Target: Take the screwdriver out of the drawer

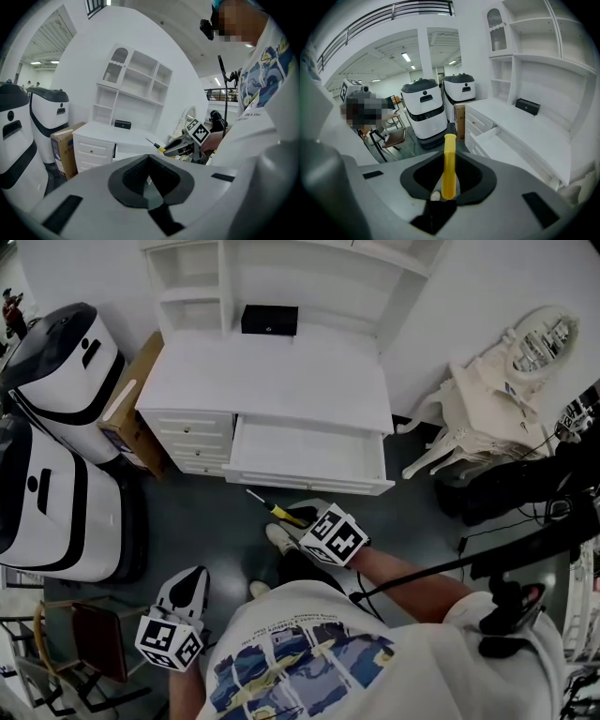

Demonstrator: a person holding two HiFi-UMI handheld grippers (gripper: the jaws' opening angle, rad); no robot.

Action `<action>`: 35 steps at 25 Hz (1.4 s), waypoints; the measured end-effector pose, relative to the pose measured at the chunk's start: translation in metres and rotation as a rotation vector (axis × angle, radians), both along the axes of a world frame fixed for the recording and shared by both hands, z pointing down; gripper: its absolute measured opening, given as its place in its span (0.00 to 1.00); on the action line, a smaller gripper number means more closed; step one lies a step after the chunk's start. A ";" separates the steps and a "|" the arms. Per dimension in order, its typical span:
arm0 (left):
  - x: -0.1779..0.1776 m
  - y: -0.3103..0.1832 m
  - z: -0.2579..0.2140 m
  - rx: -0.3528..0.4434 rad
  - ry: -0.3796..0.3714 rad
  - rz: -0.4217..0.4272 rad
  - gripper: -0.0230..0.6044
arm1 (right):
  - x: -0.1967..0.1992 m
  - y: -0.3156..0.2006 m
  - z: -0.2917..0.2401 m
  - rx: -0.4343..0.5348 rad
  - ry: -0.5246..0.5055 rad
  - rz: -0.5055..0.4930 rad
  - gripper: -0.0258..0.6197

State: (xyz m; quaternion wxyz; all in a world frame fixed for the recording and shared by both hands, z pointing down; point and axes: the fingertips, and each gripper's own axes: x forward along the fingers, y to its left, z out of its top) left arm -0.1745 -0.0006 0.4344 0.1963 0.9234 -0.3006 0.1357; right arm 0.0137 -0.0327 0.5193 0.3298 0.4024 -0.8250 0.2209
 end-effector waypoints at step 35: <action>0.008 -0.013 0.006 -0.018 0.001 0.030 0.06 | 0.004 -0.008 0.005 -0.007 -0.001 0.012 0.19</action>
